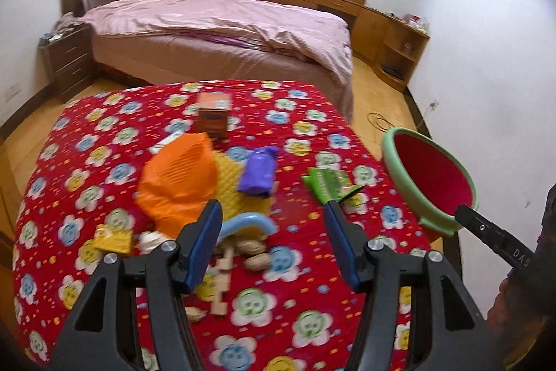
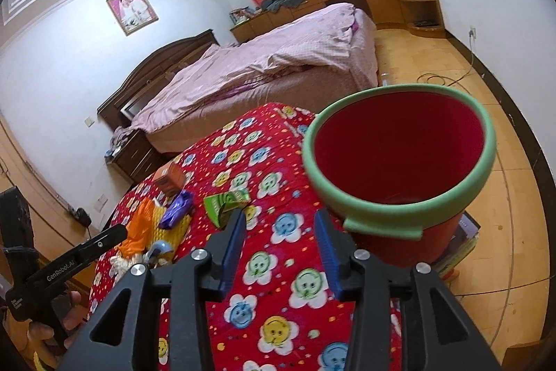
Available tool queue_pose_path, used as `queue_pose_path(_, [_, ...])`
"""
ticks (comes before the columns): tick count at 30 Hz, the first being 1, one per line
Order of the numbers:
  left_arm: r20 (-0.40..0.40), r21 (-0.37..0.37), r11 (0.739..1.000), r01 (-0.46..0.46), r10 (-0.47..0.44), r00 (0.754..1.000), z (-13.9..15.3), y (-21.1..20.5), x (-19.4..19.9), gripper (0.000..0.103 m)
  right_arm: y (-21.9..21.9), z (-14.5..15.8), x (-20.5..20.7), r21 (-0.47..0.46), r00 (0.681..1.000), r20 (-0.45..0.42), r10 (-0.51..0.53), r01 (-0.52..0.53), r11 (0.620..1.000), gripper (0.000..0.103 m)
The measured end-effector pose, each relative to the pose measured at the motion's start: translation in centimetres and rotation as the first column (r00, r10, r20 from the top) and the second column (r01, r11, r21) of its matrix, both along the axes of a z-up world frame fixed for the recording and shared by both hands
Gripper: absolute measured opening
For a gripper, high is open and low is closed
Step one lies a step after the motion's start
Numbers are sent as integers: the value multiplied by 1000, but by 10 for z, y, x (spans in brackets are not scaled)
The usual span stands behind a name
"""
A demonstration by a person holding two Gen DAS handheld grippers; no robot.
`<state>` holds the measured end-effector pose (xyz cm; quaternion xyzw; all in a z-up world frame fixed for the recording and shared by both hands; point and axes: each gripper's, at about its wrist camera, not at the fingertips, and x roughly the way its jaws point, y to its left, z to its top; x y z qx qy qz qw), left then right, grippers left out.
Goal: Collect trash
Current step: 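Move both tools back over the bedspread toward the remaining trash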
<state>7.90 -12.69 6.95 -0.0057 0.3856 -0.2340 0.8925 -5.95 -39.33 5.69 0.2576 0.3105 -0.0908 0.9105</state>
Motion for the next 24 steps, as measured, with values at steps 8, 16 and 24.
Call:
queue_pose_path(8, [-23, 28, 996, -87, 88, 996, -18, 33, 6, 61, 18, -9, 12, 1, 998, -29, 50, -50, 999, 46])
queue_pose_path(16, [-68, 76, 987, -144, 150, 986, -45, 49, 14, 61, 29, -14, 19, -1, 995, -58, 76, -76, 997, 47])
queue_pose_path(24, [-68, 119, 976, -181, 190, 979, -58, 57, 21, 61, 35, -19, 26, 2, 992, -83, 92, -92, 996, 48])
